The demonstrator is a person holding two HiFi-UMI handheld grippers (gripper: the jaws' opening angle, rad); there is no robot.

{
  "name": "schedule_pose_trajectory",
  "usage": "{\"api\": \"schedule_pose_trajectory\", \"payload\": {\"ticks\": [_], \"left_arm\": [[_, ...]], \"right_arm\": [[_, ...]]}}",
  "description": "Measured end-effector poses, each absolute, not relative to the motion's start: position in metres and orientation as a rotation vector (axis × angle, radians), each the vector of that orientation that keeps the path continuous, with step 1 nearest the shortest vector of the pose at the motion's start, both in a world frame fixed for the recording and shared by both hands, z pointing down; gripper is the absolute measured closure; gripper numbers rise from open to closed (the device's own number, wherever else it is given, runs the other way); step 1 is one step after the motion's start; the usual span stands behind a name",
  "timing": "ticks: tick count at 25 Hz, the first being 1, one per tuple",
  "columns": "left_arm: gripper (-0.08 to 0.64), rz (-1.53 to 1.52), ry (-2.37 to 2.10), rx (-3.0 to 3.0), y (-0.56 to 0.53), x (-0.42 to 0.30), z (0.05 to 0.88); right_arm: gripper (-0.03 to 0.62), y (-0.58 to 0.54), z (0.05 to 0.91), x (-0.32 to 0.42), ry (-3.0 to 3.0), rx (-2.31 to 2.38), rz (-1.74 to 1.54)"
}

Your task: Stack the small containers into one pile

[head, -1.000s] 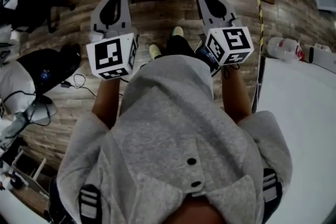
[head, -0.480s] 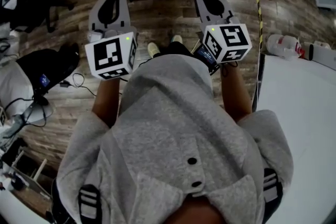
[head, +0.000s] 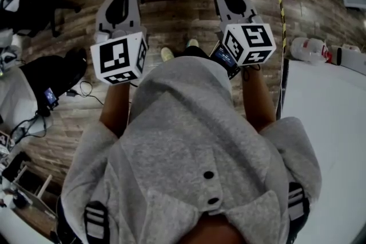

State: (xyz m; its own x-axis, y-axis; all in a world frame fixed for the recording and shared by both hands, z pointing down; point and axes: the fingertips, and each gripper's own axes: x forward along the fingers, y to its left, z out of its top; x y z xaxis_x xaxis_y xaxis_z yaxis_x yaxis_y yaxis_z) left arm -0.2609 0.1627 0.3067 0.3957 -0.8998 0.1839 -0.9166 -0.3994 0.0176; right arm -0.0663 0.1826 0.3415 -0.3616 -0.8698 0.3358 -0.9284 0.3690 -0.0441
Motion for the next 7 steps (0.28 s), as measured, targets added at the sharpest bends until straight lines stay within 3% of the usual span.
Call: {"api": "schedule_pose_trajectory", "payload": {"ticks": [7], "left_arm": [[0.548,0.215,-1.645,2.543,0.176,-0.259,0.304]], "right_arm": [[0.577,0.192,0.334,-0.069,-2.391,1.608,0.298]]}}
